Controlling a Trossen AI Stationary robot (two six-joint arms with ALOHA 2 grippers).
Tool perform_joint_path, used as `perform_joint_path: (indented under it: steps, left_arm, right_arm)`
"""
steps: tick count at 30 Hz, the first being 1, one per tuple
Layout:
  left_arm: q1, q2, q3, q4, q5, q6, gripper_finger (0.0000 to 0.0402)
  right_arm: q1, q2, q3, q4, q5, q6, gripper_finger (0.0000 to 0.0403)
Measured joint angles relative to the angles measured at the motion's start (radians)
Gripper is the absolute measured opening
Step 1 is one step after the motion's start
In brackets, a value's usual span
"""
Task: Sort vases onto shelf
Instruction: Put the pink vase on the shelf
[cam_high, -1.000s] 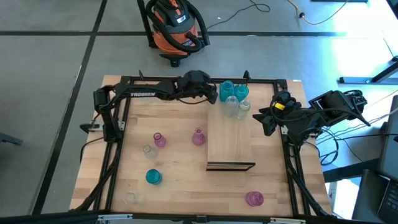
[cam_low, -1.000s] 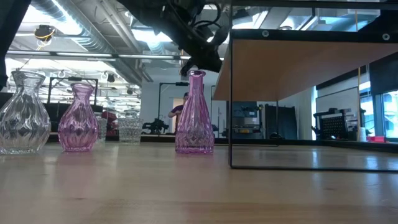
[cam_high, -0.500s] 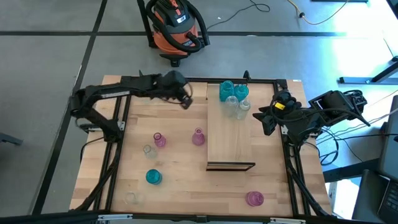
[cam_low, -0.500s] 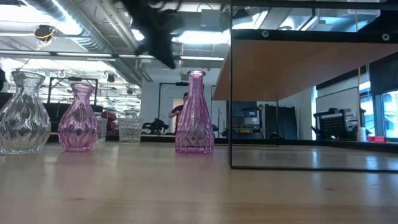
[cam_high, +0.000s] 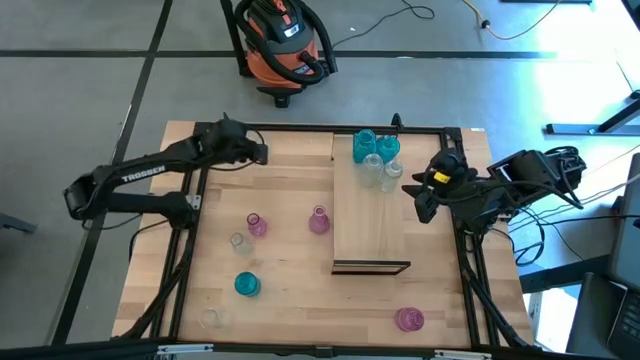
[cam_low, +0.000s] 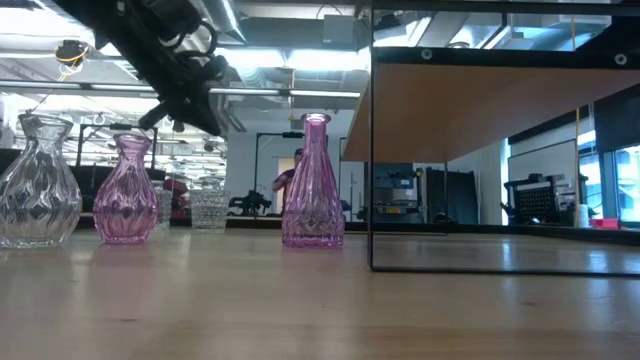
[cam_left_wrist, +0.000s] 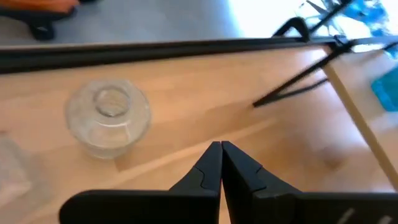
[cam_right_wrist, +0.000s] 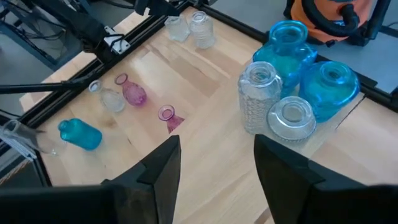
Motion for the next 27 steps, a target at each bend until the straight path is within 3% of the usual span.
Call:
perform_joint_path:
  steps: [4, 13, 19, 24, 27]
  left_arm:
    - [0.066, 0.023, 0.001, 0.034, 0.051, 0.054, 0.0044]
    - [0.225, 0.087, 0.02, -0.032, 0.133, 0.078, 0.0188]
    - [0.211, 0.098, 0.021, -0.084, 0.386, 0.136, 0.0202]
    - [0.13, 0.037, 0.021, -0.244, 0.711, 0.06, 0.0202]
    - [0.018, -0.024, 0.027, -0.376, 0.767, 0.006, 0.0199]
  right_arm:
    - [-0.025, -0.001, 0.0, 0.001, -0.001, 0.012, 0.0184]
    - [-0.087, 0.004, 0.0, 0.062, -0.023, 0.077, 0.0184]
    - [-0.085, 0.005, 0.0, 0.079, -0.009, 0.083, 0.0184]
    - [-0.085, 0.005, 0.0, 0.091, -0.009, 0.085, 0.0184]
    - [-0.085, 0.005, 0.0, 0.089, -0.009, 0.079, 0.0184]
